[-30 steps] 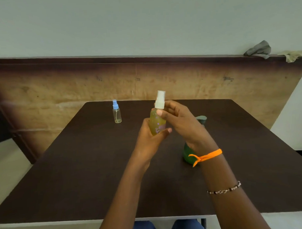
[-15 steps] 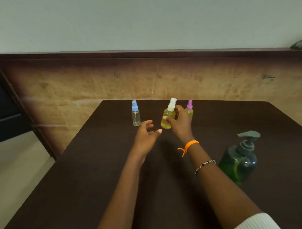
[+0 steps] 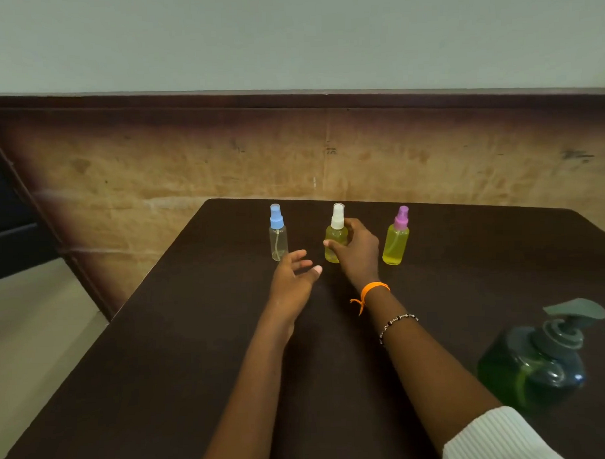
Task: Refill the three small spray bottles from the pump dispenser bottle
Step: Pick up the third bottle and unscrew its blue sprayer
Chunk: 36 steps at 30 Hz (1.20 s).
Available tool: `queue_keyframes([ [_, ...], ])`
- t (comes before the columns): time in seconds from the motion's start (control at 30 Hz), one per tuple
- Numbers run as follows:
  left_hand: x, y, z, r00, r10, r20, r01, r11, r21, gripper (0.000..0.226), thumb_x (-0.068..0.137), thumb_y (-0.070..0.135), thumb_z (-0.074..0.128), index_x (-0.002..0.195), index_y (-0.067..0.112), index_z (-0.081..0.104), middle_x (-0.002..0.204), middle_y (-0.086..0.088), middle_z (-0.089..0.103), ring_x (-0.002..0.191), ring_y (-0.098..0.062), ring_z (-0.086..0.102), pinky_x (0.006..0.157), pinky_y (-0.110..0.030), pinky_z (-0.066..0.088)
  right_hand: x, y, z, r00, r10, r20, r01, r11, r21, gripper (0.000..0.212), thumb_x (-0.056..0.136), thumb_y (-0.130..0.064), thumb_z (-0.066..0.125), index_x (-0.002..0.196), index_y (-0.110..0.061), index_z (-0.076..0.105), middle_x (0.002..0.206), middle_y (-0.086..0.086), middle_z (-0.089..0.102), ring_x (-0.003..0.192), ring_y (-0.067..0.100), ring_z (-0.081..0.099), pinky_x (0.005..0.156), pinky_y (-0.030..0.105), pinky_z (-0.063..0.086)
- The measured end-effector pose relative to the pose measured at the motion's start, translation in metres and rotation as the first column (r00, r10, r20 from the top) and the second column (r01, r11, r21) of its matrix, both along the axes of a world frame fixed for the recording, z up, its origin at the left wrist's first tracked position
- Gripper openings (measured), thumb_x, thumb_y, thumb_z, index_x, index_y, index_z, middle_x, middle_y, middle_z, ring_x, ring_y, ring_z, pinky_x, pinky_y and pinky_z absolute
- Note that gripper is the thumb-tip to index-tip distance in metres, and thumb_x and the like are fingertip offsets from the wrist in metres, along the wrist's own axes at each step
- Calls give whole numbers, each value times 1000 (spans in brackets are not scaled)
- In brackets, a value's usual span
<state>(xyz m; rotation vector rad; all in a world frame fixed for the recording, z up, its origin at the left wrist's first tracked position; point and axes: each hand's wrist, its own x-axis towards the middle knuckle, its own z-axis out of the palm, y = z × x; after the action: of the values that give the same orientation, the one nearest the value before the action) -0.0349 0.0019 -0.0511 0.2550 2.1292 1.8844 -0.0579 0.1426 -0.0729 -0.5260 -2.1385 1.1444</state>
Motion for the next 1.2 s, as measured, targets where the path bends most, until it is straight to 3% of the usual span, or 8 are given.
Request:
queue_keyframes([
  [0.13,-4,-3,-3,999,42,-10,-42,999,17,37,91,12,56,126,20,49,111,7,54,88,2,50,65,-11,36,5,-9,-2,975,-158,-156,167,985,49,41,73,-8,77,110,-10,59,102,3,64,95,24,56,81,42,48],
  [0.27,-12,-10,-3,981,187,-42,-182,978,103,32,90,5,55,118,19,54,103,7,60,91,0,55,73,-12,41,11,-30,1,936,-23,-350,64,992,106,21,80,4,66,93,-9,58,87,4,58,76,17,55,69,34,49],
  [0.33,-18,-17,-4,971,237,-31,-231,964,128,30,90,4,54,116,20,55,100,7,60,97,-4,57,82,-18,45,-1,-42,2,961,98,-260,-68,990,121,23,80,3,68,100,-5,60,92,6,59,79,13,54,73,27,48],
  [0.5,-30,-31,-9,949,316,-22,-309,940,147,28,91,4,53,114,20,57,102,5,62,98,-6,57,93,-27,46,-45,-60,-1,950,305,60,-303,952,-36,73,75,-4,77,137,-3,39,134,14,50,124,22,48,103,31,39],
  [0.73,-29,-40,-10,953,303,-17,-298,944,142,26,93,6,50,110,24,57,115,-2,61,109,-12,57,99,-31,45,-48,-62,-4,940,313,135,-294,946,-139,27,83,-11,72,102,-2,56,101,12,64,89,18,55,74,22,43],
  [0.83,-21,-44,-8,969,240,-57,-231,965,126,37,93,0,45,113,30,54,116,3,58,112,-12,55,100,-32,44,-17,-61,5,937,349,12,-338,913,-227,20,83,-16,73,93,-9,57,86,0,60,84,12,56,66,12,44],
  [0.97,6,-40,4,991,6,-137,16,988,154,50,93,-5,41,132,28,49,126,7,54,114,-2,53,90,-18,44,39,-58,24,953,296,-67,-303,922,-242,16,83,-23,73,81,-15,59,76,-2,57,70,6,54,62,16,46],
  [1.2,83,-27,33,944,-158,-289,249,915,316,45,83,-6,60,108,31,59,105,13,68,102,-1,63,78,-17,50,139,-57,72,977,214,-21,-214,977,-4,28,78,-30,76,90,-11,60,74,3,65,64,11,63,61,26,51],
])
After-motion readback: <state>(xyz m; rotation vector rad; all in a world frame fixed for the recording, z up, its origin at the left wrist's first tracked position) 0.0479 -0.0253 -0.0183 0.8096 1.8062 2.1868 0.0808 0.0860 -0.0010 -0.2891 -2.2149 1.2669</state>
